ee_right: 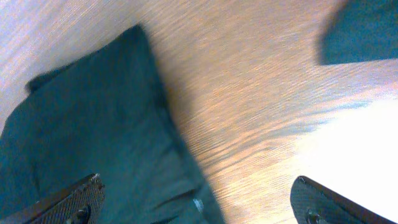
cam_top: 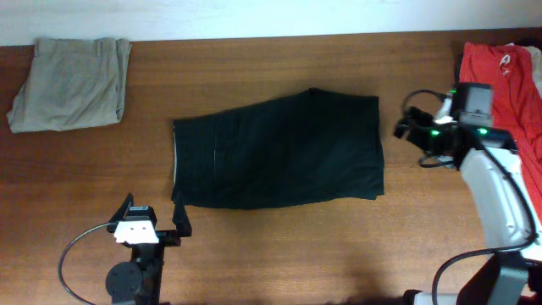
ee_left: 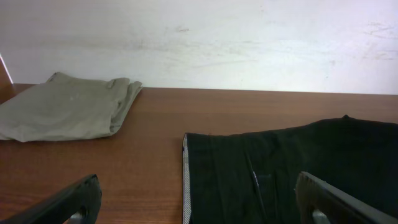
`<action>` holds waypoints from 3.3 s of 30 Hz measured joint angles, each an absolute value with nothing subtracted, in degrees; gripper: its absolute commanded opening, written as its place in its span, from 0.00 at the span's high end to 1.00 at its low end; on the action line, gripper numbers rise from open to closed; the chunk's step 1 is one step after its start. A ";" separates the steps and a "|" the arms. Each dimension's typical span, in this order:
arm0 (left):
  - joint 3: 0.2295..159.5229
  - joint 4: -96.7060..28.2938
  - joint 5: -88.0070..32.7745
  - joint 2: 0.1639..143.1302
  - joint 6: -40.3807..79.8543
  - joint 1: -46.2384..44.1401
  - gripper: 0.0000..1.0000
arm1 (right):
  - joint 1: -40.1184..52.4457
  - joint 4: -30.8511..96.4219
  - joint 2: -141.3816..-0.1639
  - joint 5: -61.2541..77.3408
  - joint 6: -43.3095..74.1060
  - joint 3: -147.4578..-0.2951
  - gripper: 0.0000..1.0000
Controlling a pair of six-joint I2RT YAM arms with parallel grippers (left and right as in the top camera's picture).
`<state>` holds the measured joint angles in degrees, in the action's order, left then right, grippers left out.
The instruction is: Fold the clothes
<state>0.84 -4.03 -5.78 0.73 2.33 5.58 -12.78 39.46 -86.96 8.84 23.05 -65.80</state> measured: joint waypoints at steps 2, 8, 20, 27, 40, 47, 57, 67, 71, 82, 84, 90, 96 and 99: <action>0.84 -4.03 -5.78 0.73 2.33 5.58 0.01 | -14.50 39.53 -87.00 8.64 23.22 -65.82 0.01; 0.84 -4.03 -5.78 0.73 2.33 5.58 0.01 | -14.48 39.59 -87.05 8.67 23.38 -65.82 0.01; 0.84 -4.10 -4.05 0.73 2.33 5.58 0.01 | -14.48 39.66 -87.05 8.67 23.40 -65.82 0.01; 0.84 -4.10 -4.03 0.73 2.33 5.58 0.01 | -14.48 39.66 -87.05 8.67 23.38 -65.82 0.01; 0.62 15.81 -9.26 1.06 2.31 5.58 0.01 | -14.48 39.68 -87.07 8.69 23.42 -65.82 0.01; 7.51 18.09 -9.58 15.66 2.33 5.58 0.01 | -14.48 39.66 -87.11 8.69 23.40 -65.82 0.01; 50.98 -10.61 -23.24 68.47 1.87 5.63 0.01 | -14.48 39.75 -87.39 8.69 23.40 -65.80 0.01; 64.84 -26.55 -26.74 96.86 1.91 8.38 0.01 | -14.48 39.86 -87.39 8.67 23.42 -65.80 0.01; 64.90 -30.83 -24.84 101.12 1.52 10.33 0.01 | -14.48 39.86 -87.39 8.67 23.40 -65.80 0.01; 66.39 -36.77 -24.91 108.99 -2.28 10.37 0.01 | -14.48 39.86 -87.39 8.69 23.42 -65.80 0.01; 66.89 -36.84 -25.32 109.49 -2.42 10.37 0.01 | -14.48 39.83 -87.39 8.69 23.40 -65.80 0.01; 67.68 -38.15 -28.29 110.65 -3.07 10.41 0.15 | -14.48 39.86 -87.39 8.69 23.38 -65.80 0.01; 67.72 -40.32 -31.00 111.13 -3.25 10.41 0.18 | -14.48 39.86 -87.39 8.69 23.40 -65.80 0.01; 67.66 -40.51 -31.62 111.26 -3.25 9.63 0.34 | -14.48 39.86 -87.39 8.67 23.38 -65.80 0.01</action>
<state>67.66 -40.51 -31.62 111.26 -3.25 9.63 -14.48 39.86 -87.39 8.67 23.38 -65.80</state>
